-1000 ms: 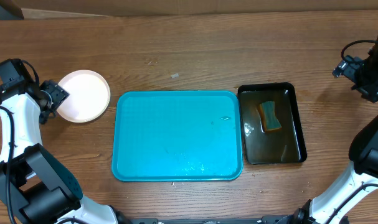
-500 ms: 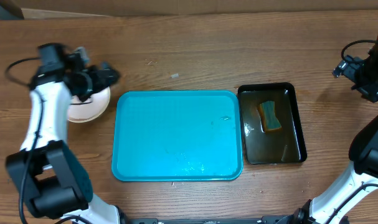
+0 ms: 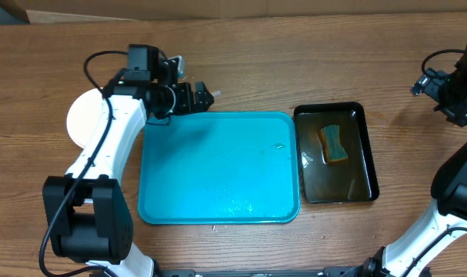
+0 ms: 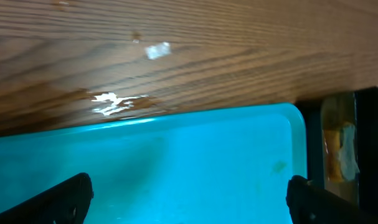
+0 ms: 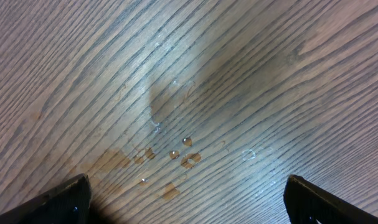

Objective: Clean dirty plates on tray and stack at the side

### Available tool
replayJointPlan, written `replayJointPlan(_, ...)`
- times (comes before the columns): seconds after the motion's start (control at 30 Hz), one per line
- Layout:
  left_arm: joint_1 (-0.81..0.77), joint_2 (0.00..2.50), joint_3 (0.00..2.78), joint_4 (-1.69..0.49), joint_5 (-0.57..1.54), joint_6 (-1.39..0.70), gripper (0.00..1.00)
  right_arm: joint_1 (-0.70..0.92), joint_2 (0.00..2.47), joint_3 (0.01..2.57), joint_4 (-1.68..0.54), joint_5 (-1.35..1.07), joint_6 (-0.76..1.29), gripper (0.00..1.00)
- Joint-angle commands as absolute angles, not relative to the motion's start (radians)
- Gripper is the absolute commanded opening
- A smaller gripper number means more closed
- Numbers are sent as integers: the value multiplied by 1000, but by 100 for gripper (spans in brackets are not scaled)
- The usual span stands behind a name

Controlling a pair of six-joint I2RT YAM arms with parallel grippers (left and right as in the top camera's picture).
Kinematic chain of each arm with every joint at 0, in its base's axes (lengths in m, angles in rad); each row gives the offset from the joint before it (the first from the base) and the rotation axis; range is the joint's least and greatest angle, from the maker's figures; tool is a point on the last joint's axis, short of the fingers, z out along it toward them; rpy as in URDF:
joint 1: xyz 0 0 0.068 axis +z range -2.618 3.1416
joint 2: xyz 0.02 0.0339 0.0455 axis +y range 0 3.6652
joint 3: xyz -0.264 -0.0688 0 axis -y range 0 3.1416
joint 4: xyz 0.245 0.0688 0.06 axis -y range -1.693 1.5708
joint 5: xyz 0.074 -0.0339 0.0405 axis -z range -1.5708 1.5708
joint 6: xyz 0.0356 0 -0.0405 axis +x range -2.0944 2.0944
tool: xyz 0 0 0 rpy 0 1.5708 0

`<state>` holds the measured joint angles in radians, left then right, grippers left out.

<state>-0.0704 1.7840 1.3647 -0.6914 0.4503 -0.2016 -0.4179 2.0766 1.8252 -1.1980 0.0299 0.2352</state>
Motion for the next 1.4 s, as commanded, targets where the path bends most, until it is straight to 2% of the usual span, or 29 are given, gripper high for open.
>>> replayJointPlan(0.0, -91, 1778, 1360, -691, 460, -179, 100, -416, 2055, 1840, -1197, 32, 239, 100)
replayJointPlan(0.7, -94, 1778, 1361, -702, 461, -179, 100, -403, 2017, 1839, -1197, 32, 239, 100)
replayJointPlan(1.13, -94, 1778, 1360, -702, 461, -179, 100, -225, 1534, 1840, -1197, 32, 239, 100)
replayJointPlan(1.37, -94, 1778, 1360, -702, 461, -179, 100, 52, 1231, 1839, -1198, 32, 239, 100)
